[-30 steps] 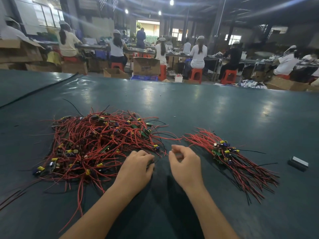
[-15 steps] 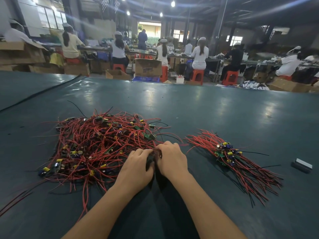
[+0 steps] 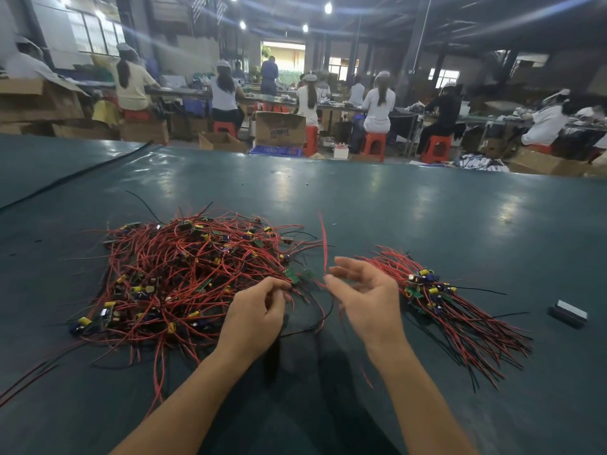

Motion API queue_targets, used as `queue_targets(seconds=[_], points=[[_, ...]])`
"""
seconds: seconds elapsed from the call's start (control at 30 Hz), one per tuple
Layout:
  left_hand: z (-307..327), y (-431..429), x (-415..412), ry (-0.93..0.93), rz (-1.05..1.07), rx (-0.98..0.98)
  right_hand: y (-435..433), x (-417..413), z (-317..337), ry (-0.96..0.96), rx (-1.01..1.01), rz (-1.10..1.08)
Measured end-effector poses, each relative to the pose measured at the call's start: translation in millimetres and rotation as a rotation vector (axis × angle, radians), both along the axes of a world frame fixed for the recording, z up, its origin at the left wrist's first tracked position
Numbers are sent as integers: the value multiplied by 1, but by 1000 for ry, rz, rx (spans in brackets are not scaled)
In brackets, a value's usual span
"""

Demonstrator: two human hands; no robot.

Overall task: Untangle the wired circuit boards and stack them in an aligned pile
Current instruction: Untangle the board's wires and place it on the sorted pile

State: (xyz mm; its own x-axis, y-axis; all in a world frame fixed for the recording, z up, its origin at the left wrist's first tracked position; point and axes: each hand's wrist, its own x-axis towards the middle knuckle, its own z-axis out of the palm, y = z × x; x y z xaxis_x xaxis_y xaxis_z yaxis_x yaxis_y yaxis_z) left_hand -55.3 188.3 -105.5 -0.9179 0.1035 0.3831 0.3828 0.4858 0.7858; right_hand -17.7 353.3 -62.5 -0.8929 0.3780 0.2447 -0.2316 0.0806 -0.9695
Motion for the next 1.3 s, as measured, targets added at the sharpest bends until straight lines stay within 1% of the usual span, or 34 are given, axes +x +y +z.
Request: queue_targets(seconds=[0.1, 0.17, 0.2, 0.27, 0.37, 0.43, 0.5, 0.53, 0.63, 0.73, 0.9, 1.0, 1.17, 1.3], points=[[4, 4, 2, -77, -91, 229, 1, 6, 13, 43, -460, 130], [8, 7, 3, -141, -133, 362, 0, 10, 17, 53, -682, 206], [9, 8, 4, -141, -149, 372, -1, 11, 18, 56, -760, 229], [9, 9, 7, -105, -202, 296, -3, 13, 20, 60, -855, 248], [8, 13, 13, -157, -379, 215, -9, 16, 22, 64, -938, 272], [7, 17, 17, -186, -484, 190, -12, 17, 22, 70, -967, 275], [8, 21, 21, -143, -484, 171, -15, 19, 21, 59, -1002, 275], [9, 23, 22, -127, -476, 198, -16, 19, 20, 48, -1021, 280], [12, 27, 25, -92, -477, 375, -24, 21, 17, 1, -1042, 317], [16, 27, 26, -24, -412, 483, -37, 24, 14, -44, -1002, 352], [21, 26, 27, 18, -282, 619, -47, 25, 10, -53, -884, 329], [20, 24, 26, 23, -257, 628, -47, 26, 8, -74, -850, 298], [19, 24, 26, 35, -259, 574, -50, 25, 5, -143, -806, 176], [19, 23, 24, -35, -316, 559, -51, 23, 0, -152, -750, 154]])
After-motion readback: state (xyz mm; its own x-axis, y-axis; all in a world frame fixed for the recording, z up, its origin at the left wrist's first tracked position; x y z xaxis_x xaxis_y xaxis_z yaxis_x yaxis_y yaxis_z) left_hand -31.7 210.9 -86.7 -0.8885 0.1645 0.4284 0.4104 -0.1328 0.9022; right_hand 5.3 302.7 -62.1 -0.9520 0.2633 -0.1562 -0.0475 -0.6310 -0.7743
